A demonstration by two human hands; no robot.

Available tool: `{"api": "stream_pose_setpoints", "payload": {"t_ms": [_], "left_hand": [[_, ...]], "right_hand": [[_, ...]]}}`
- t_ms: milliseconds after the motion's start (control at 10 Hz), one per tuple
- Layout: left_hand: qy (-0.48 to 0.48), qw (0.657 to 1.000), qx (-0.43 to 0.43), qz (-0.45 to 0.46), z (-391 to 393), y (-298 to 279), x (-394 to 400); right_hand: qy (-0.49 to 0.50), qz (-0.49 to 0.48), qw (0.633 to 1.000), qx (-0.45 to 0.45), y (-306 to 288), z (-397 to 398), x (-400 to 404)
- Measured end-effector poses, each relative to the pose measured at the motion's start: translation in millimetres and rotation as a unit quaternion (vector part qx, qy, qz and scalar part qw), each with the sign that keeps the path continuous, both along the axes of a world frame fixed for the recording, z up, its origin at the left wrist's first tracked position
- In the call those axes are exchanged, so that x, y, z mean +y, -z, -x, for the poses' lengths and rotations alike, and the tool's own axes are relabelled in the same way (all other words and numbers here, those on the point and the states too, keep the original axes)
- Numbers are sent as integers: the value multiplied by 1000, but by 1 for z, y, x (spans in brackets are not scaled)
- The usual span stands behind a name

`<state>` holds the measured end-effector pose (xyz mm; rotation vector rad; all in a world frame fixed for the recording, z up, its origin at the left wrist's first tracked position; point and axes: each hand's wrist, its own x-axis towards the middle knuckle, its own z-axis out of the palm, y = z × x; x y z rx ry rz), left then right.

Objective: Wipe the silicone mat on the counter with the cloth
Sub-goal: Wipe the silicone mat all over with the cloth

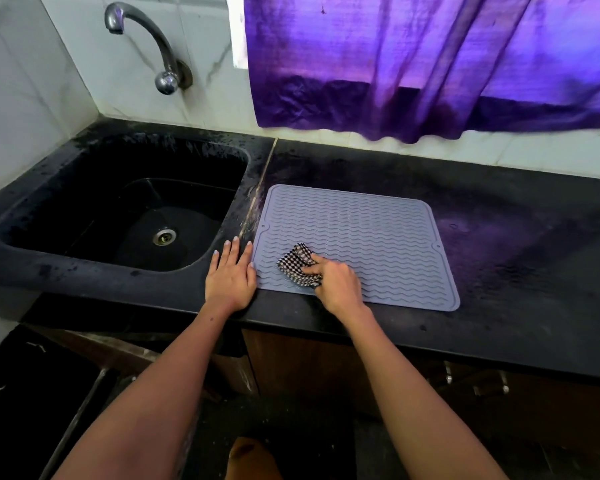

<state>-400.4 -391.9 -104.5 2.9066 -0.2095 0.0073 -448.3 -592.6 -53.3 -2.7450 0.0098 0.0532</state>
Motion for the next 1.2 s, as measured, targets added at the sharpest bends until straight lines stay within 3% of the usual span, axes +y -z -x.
{"api": "stream_pose_setpoints", "payload": {"t_ms": [200, 300, 500, 800, 1000, 1200], "left_hand": [[1, 1000, -1, 4, 0, 1, 1], [1, 1000, -3, 7, -1, 1, 2], [1, 1000, -12, 17, -1, 2, 1], [2, 1000, -6, 11, -1, 2, 1], [0, 1000, -7, 3, -1, 3, 2], [-2, 1000, -13, 8, -3, 6, 2]], "right_hand": [[27, -57, 998, -6, -10, -9, -14], [44, -46, 997, -47, -13, -5, -19], [37, -17, 999, -12, 1, 6, -29], [69, 9, 997, -29, 9, 11, -17], [115, -101, 988, -17, -9, 2, -47], [123, -40, 991, -39, 5, 23, -54]]}}
